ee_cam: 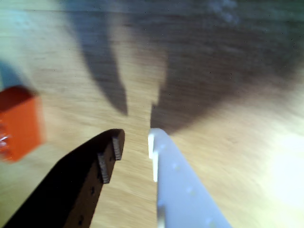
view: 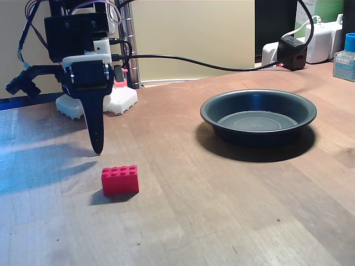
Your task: Grasp a lego block and put it in the bin.
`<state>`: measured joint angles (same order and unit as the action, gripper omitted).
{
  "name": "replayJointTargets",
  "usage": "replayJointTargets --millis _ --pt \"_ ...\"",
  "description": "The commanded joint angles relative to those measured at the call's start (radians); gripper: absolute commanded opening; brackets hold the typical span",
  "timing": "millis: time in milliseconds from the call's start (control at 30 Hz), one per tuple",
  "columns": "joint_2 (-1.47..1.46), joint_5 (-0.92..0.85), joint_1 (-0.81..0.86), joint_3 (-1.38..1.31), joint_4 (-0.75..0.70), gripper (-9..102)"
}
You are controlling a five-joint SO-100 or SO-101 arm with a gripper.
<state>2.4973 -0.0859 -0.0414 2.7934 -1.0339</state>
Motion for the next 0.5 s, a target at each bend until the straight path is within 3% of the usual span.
replayJointTargets --millis 0,233,467 --pt "-0.112 -0.006 -0.012 -0.167 -0.078 1" --pt "-0.298 0.008 -0.049 -0.56 -0.387 1" --pt "-0.48 -0.003 -0.054 -0.742 -0.431 1"
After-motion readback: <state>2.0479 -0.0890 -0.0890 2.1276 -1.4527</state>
